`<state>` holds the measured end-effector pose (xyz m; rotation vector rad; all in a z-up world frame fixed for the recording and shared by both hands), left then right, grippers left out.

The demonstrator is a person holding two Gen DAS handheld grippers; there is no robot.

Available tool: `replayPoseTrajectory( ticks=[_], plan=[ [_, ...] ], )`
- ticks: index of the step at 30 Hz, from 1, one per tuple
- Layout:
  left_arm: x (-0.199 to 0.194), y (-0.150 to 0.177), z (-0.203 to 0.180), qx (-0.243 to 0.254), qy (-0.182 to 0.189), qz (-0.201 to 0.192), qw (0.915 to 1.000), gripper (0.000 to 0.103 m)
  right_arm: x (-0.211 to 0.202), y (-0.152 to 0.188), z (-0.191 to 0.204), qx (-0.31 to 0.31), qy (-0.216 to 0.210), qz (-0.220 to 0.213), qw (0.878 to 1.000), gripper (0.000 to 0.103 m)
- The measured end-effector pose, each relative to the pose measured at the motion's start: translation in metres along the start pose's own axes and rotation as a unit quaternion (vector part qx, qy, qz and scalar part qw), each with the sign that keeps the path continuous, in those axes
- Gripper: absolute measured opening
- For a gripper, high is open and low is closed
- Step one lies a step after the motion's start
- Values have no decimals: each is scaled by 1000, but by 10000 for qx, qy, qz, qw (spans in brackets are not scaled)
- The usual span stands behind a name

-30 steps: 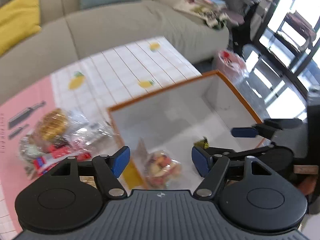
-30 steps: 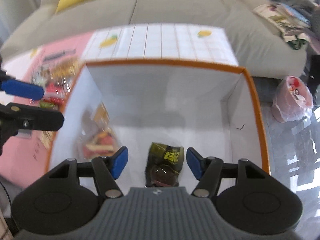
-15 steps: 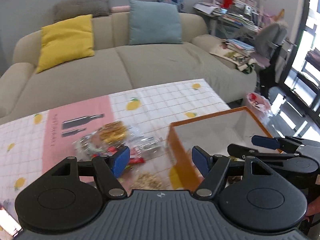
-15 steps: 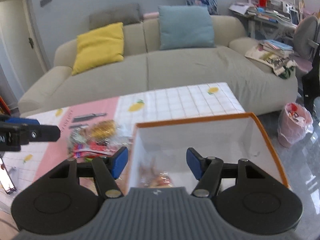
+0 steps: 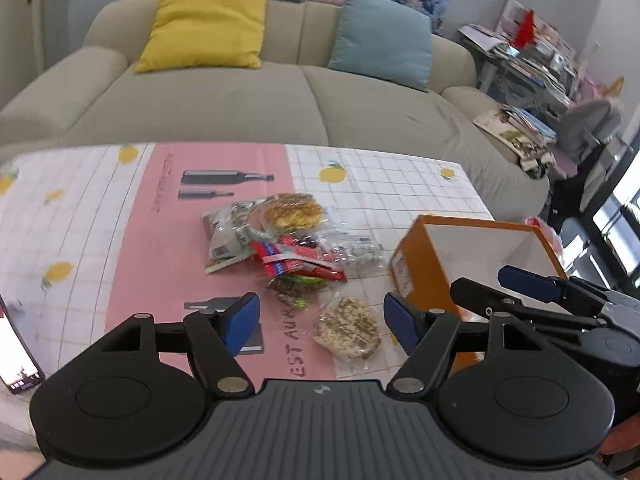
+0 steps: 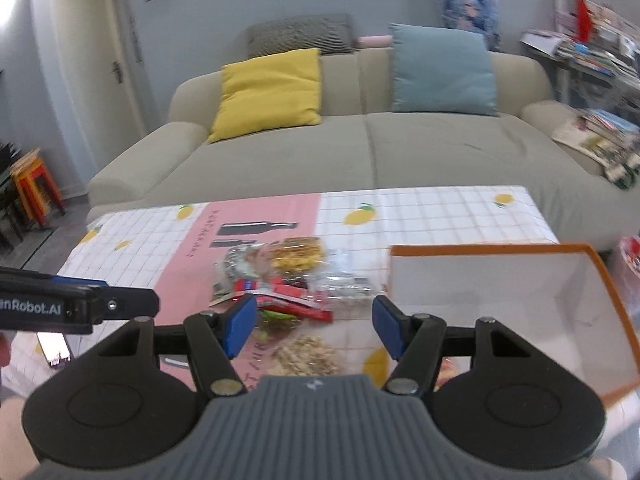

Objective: Organize snacks
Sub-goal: 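Move both tools back from the box toward the snack pile, then grasp the green raisin bag with left tool while right tool grasps white puffed-snack bag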

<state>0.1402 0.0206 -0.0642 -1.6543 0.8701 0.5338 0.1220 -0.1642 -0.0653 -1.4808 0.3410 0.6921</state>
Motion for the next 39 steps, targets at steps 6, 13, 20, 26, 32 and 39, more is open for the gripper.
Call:
replayPoseTrajectory(
  ticks=[6,13,20,26,32,39],
  plan=[
    [14,12,41,-320,-76,-13,9995,83,38,11,30,-586,-148,66,9981,53],
    [48,34,62,-261,-230,361,9987,83,82,38,56,-1095,-256,363,9930,52],
    [80,32,51,292,-30,442,9986,82,123,55,58,-1438,-203,666,9872,52],
    [110,32,49,555,3,633,9964,82,147,68,49,-1825,-163,1013,9778,64],
    [130,33,43,821,152,782,9934,82,165,80,44,-1951,-313,1243,9724,77],
    [140,31,46,816,231,810,9931,82,184,91,34,-1927,-305,1442,9701,83]
  ],
)
Point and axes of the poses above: each gripper's, at about its wrist camera, not at the fingertips, and x roughly the way its jaws point, z to its left, y to its underside, the point moved 7 cm from there along x, roughly the way its jaws point, and after that the axes turned 5 degrees about -x, right-handed, at the moved point
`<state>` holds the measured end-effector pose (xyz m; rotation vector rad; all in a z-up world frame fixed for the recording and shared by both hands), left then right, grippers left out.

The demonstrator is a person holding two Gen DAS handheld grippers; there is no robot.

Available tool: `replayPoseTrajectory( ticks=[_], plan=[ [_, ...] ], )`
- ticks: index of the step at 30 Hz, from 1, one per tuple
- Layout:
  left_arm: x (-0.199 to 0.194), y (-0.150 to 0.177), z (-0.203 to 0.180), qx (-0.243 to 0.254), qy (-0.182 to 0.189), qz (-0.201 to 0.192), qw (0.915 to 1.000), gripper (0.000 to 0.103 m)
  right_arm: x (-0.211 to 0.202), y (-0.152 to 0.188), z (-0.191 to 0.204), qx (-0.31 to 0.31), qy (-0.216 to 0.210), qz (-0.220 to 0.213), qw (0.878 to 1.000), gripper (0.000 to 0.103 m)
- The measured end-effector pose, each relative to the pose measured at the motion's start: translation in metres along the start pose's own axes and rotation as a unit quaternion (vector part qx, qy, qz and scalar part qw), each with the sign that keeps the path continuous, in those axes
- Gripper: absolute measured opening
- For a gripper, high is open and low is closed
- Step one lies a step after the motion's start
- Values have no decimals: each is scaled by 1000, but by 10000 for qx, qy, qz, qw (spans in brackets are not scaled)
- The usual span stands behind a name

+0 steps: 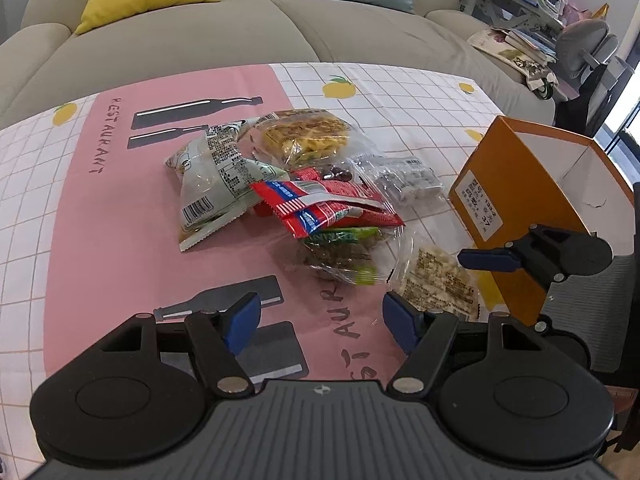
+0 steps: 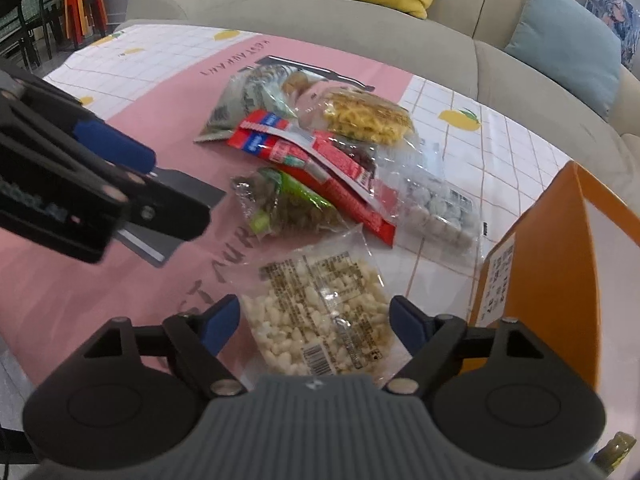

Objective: Organize snacks
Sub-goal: 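Grasp the green raisin bag with left tool while right tool grasps white puffed-snack bag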

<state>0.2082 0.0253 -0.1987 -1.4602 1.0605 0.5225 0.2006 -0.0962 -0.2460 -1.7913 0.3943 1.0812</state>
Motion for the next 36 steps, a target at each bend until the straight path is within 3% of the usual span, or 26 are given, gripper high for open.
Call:
replayPoseTrajectory(
  ticks=[10,16,22,25,36],
  plan=[
    [23,-18,-8,-335,327,-64,9989,88,9,-2,-9,460,346,147,9982,80],
    [45,-21,-8,-194,179,3,9997,88,11,-2,-10,404,369,216,9983,80],
    [57,-18,-9,36,141,105,9998,78,12,-2,-9,313,315,259,9987,81],
    [57,-15,-8,73,2,130,9999,57,13,-2,-7,258,348,262,9987,82],
    [32,8,5,-330,-306,223,9987,50,1,-1,-6,570,364,142,9976,73]
  ],
)
Point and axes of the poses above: each gripper's, at about its wrist camera, not at the fingertips, and x roughly the way its jaws point, z to its left, y to its underside, the point moved 7 cm from there along x, roughly the way its jaws point, and after that the axes turned 5 degrees about -x, right-handed, at the moved point
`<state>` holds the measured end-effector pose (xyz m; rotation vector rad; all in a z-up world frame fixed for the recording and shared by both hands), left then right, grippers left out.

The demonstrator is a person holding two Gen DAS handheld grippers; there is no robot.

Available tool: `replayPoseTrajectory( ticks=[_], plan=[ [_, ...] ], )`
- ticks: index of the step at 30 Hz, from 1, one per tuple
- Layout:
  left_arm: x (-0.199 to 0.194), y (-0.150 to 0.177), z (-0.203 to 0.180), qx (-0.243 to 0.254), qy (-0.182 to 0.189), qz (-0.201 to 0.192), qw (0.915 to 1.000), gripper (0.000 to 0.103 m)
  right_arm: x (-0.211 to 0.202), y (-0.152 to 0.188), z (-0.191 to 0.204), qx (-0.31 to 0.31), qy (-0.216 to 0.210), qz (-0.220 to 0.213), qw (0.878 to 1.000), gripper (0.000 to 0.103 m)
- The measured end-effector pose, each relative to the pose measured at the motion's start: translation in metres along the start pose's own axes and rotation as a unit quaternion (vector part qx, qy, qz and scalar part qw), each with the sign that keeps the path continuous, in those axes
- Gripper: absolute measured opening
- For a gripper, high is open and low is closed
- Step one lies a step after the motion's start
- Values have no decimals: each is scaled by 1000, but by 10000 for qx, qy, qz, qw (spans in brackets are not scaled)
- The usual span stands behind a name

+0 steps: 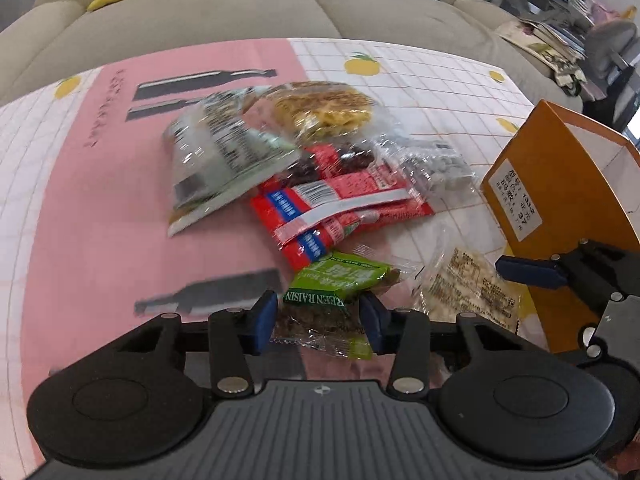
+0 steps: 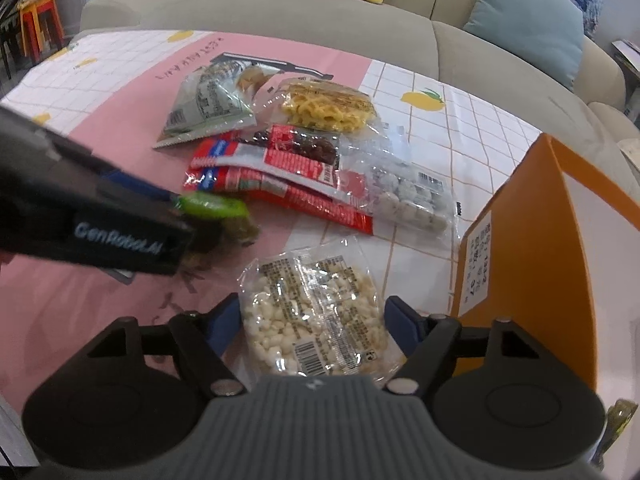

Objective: Organize snacks
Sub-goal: 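Grasp the green raisin bag with left tool while right tool grasps white puffed-snack bag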

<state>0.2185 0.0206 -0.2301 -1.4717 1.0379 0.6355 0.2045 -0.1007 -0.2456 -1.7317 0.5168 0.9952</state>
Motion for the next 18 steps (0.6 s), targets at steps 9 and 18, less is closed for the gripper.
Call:
replayPoseTrajectory(
  ticks=[9,18],
  plan=[
    [-34,25,19,-491,-286,-13,9984,49,-26,6,17,116,-315,-175,9993,57],
    [-56,34,19,-854,-185,-86,9961,17,-65,0,23,207,-454,-506,9975,46]
  ],
)
Point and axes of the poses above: each gripper's, at about its wrist camera, not at the fingertips, and x roughly the way its jaws point, z to its left, y to its underside, the point moved 7 cm from there along x, roughly the way its jaws point, and after that the axes turned 5 degrees about -x, right-handed, at the moved point
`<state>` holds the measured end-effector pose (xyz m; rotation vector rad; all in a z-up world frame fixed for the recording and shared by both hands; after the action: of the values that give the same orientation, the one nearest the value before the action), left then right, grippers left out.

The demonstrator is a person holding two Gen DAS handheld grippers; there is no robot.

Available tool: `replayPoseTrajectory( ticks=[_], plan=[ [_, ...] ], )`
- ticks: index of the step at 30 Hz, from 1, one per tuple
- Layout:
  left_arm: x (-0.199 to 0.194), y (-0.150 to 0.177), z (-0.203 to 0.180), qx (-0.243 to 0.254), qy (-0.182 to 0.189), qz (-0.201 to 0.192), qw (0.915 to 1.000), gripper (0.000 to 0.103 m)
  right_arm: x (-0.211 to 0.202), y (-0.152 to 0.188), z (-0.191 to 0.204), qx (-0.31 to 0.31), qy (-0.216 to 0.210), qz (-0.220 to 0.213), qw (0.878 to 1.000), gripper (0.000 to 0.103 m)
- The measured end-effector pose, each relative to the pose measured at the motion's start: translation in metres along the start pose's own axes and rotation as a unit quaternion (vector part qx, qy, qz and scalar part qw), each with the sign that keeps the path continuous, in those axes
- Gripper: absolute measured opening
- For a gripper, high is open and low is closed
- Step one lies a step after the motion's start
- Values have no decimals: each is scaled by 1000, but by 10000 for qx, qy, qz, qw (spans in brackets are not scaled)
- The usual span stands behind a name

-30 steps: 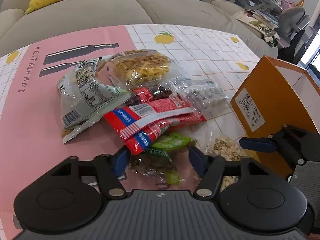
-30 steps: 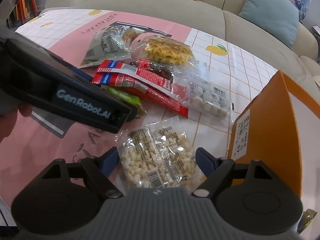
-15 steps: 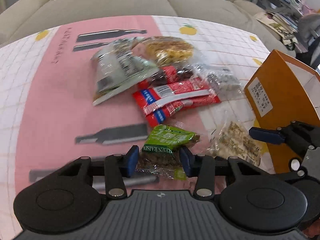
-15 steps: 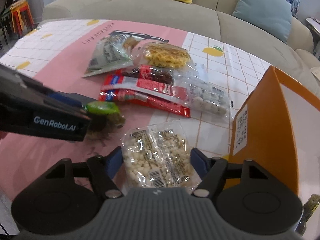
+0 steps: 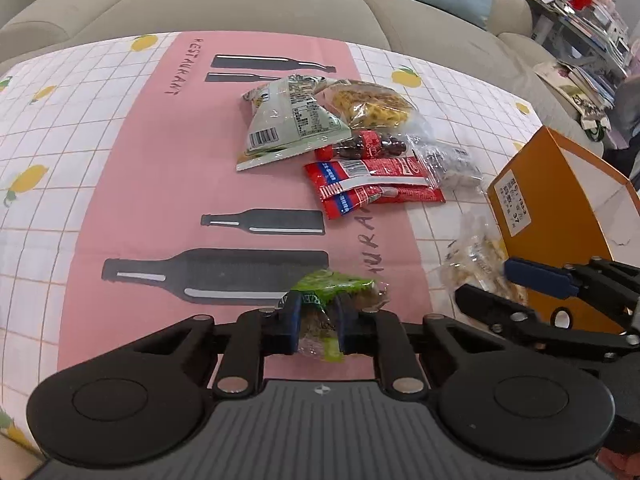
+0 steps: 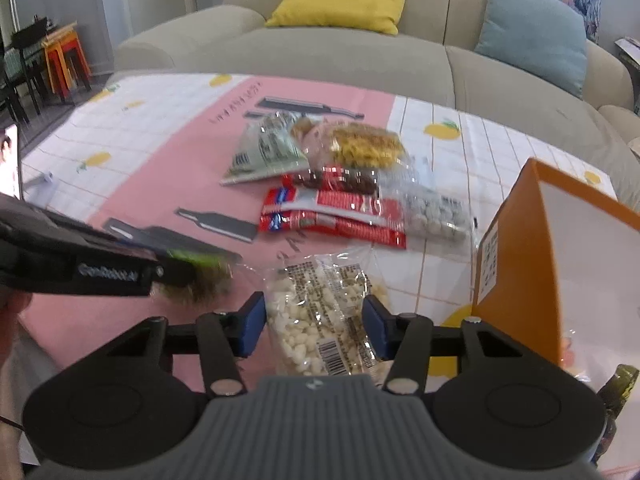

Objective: Organize snacks
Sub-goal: 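Grasp the green raisin bag with left tool while right tool grasps white puffed-snack bag, then lift both bags and carry them over the orange box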

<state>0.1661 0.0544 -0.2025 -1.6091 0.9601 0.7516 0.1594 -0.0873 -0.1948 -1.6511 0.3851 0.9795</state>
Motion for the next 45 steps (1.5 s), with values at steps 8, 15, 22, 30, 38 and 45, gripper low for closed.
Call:
replayPoseTrajectory(
  ticks=[8,15,22,30,38,45],
  plan=[
    [-5,14,-4,455,5,-70,9989,34,-5,4,-7,364,-122,88,9992,46],
    [-5,16,-6,1210,-32,-284,9922,67,17,23,3,272,-310,226,9989,54],
    [11,13,-3,1590,212,-47,9870,78,14,30,0,-32,-474,69,9988,77],
    [35,17,-8,1639,195,143,9862,78,24,44,-11,57,-275,213,9994,84],
    [41,20,-7,1462,11,150,9891,72,35,45,-10,151,6,219,9996,88],
    [40,19,-4,1346,-144,164,9907,67,46,45,-5,-128,298,271,9991,95]
  ],
)
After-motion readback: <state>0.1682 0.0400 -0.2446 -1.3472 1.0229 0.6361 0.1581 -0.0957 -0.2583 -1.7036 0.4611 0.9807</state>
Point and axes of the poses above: each gripper's, at about its wrist camera, not at the fingertips, and x roughly the way its jaws point, z to its left, y to its underside, the point moved 7 cm from there along x, roughly the way its jaws point, and after that the axes turned 5 degrees about -x, right-handed, at the moved point
